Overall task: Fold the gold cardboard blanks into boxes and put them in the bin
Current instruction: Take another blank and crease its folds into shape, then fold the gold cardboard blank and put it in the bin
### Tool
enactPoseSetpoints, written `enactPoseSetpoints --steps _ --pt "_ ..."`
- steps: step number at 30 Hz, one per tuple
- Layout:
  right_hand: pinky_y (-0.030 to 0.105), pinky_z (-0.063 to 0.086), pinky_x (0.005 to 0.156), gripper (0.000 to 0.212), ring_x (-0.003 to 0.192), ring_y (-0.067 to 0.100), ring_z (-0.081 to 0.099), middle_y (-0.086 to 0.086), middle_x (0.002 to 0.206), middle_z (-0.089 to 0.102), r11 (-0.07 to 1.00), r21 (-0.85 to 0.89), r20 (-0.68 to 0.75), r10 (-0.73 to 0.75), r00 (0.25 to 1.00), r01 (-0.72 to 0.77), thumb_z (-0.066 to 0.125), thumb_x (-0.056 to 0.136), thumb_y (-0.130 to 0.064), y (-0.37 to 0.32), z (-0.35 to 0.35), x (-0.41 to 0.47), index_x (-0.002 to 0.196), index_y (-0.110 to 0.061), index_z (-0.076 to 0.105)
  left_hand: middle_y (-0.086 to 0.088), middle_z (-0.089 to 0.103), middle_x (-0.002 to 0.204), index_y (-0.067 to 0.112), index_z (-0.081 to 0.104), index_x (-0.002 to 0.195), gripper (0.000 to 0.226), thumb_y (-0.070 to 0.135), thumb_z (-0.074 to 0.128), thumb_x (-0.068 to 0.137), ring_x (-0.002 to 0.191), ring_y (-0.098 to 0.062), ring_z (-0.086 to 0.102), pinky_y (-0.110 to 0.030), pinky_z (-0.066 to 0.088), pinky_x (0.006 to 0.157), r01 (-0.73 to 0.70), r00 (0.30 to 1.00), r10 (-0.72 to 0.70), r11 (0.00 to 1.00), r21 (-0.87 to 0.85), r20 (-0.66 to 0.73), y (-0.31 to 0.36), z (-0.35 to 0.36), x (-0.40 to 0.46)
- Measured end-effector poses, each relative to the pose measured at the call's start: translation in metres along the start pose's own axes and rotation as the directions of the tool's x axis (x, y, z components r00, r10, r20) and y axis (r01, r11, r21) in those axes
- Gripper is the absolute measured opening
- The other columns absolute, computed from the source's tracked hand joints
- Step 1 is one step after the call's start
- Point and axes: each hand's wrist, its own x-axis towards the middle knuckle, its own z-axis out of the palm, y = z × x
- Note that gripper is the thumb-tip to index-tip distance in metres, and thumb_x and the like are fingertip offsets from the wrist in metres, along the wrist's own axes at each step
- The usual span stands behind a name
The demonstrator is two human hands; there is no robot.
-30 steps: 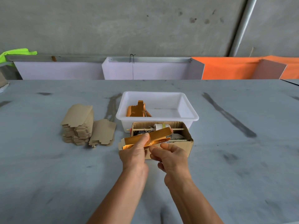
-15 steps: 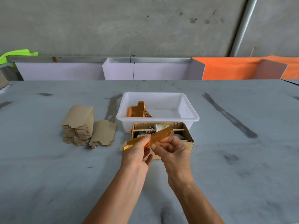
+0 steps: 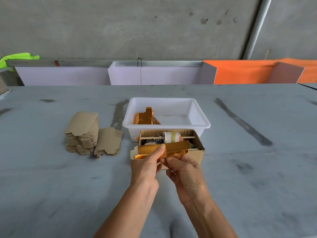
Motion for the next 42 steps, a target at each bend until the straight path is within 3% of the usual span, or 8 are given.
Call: enactPoseSetpoints --steps 5,9,14,21,27,30,36,42 --pt "0.027 0.046 0.069 0.007 0.068 0.011 0.064 0.003 0.073 0.071 0.992 0.124 -0.004 0.014 1.0 -0.013 0.071 0.072 -0.008 -0.004 0.008 -0.003 0.071 -0.014 0.073 -0.004 0.07 0.081 0.016 0.067 0.086 0.024 0.018 0.081 0.066 0.069 -0.015 0.063 -0.031 0.05 0.064 0.027 0.996 -0.027 1.0 0.001 0.082 0.002 0.002 -0.003" --pt "0.028 0.045 0.068 0.018 0.07 0.013 0.064 0.002 0.072 0.072 0.994 0.104 -0.139 -0.01 0.99 0.025 0.063 0.085 -0.002 -0.004 0.01 0.002 0.074 -0.013 0.07 -0.006 0.072 0.088 0.016 0.068 0.093 0.04 0.035 0.077 0.059 0.082 -0.022 0.065 -0.036 0.052 0.072 0.052 0.982 -0.043 0.998 -0.044 0.184 0.001 -0.003 -0.008" --pt "0.03 0.042 0.072 0.021 0.077 0.014 0.065 -0.001 0.071 0.071 0.998 0.046 -0.19 -0.042 0.981 0.052 0.064 0.085 -0.004 -0.002 0.01 0.003 0.07 -0.017 0.068 -0.005 0.069 0.079 0.012 0.067 0.083 0.013 0.007 0.075 0.074 0.078 -0.021 0.063 -0.032 0.05 0.064 0.031 0.993 -0.025 0.998 -0.048 0.112 -0.01 -0.008 -0.008" --pt "0.029 0.043 0.071 0.014 0.07 0.01 0.066 -0.003 0.069 0.071 0.998 0.061 -0.216 0.026 0.976 -0.013 0.067 0.084 -0.009 -0.005 0.007 0.006 0.072 -0.017 0.068 -0.002 0.067 0.062 0.01 0.066 0.082 0.015 0.005 0.075 0.072 0.058 -0.014 0.059 -0.029 0.048 0.058 0.074 0.994 -0.069 0.995 -0.06 0.086 -0.005 -0.011 -0.004" --pt "0.027 0.043 0.069 0.011 0.065 0.01 0.064 -0.004 0.062 0.069 0.997 0.059 -0.283 0.066 0.957 -0.051 0.066 0.087 -0.014 -0.011 -0.001 0.013 0.077 -0.017 0.065 -0.006 0.068 0.061 0.008 0.064 0.086 0.013 0.02 0.068 0.084 0.059 -0.015 0.06 -0.029 0.05 0.056 0.093 0.992 -0.089 0.995 -0.048 0.086 -0.002 -0.018 -0.001" --pt "0.026 0.044 0.065 0.01 0.065 0.011 0.064 -0.004 0.059 0.068 0.996 0.056 -0.312 0.081 0.947 -0.067 0.066 0.087 -0.014 -0.013 -0.005 0.016 0.077 -0.015 0.063 -0.006 0.064 0.063 0.009 0.064 0.08 0.005 0.007 0.067 0.083 0.056 -0.015 0.056 -0.025 0.052 0.047 0.054 0.996 -0.05 0.997 -0.051 0.079 0.003 -0.022 0.003" --pt "0.023 0.043 0.059 0.012 0.067 0.012 0.063 -0.002 0.066 0.068 0.991 0.089 -0.149 0.111 0.983 -0.099 0.071 0.081 -0.013 -0.017 -0.003 0.017 0.072 -0.017 0.065 -0.004 0.066 0.06 0.007 0.065 0.077 0.014 -0.006 0.064 0.081 0.048 -0.011 0.059 -0.021 0.052 0.046 -0.044 0.992 0.044 0.999 0.001 0.121 0.012 -0.02 0.004" --pt "0.024 0.04 0.06 0.025 0.052 0.005 0.059 -0.003 0.055 0.062 0.992 -0.115 -0.16 0.032 0.987 -0.051 0.069 0.083 -0.006 -0.025 0.005 0.027 0.063 -0.014 0.056 -0.009 0.069 0.063 0.009 0.064 0.072 0.012 0.003 0.067 0.082 0.054 -0.019 0.064 -0.025 0.051 0.048 -0.095 0.987 0.075 0.984 0.148 0.139 0.017 -0.012 0.008"
